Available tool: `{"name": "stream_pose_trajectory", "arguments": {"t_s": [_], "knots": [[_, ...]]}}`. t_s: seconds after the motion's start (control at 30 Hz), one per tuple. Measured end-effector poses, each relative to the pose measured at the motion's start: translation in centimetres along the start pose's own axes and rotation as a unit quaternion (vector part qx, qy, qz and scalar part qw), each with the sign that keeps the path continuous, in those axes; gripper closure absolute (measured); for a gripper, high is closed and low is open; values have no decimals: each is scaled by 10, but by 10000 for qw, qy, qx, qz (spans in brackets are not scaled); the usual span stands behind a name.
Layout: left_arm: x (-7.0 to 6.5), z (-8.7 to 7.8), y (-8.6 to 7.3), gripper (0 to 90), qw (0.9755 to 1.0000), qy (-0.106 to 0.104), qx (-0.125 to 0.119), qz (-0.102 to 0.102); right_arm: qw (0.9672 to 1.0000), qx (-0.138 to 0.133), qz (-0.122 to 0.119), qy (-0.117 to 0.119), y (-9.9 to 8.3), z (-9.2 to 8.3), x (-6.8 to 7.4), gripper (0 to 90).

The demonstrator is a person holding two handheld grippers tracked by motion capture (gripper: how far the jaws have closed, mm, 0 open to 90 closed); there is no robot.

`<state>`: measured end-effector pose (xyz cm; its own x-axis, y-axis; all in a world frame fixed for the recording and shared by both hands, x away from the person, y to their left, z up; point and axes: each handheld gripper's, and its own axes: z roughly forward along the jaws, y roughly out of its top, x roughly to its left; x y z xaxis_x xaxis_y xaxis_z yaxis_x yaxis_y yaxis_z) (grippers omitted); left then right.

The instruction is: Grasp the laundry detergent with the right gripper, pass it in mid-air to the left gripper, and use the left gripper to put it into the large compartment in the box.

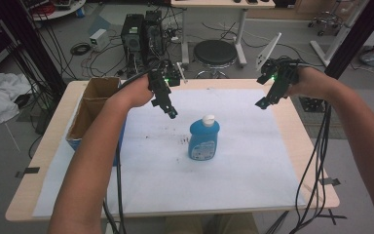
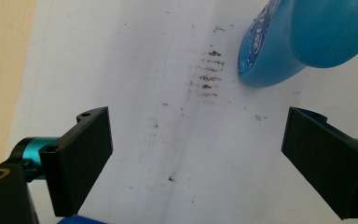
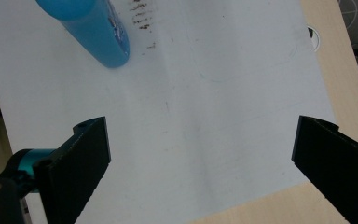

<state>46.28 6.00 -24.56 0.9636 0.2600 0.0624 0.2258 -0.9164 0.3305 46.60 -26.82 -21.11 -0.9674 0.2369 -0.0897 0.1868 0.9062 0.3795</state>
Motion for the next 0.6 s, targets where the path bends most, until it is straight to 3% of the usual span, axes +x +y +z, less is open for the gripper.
{"name": "stream_pose_trajectory", "arguments": {"t_s": [0.2,0.37,0.5,0.6], "knots": [[-2,0,0,87,9999,-11,-120,14,9996,-250,-10,149,-13,12,7,33],[-5,-1,2,88,9993,9,-250,278,9985,-454,21,307,-24,25,15,33],[-7,1,1,88,9994,0,-175,310,9976,-552,17,416,-28,35,21,33],[-8,1,1,88,9989,-51,-125,456,9969,-619,-40,491,-29,42,25,33]]}}
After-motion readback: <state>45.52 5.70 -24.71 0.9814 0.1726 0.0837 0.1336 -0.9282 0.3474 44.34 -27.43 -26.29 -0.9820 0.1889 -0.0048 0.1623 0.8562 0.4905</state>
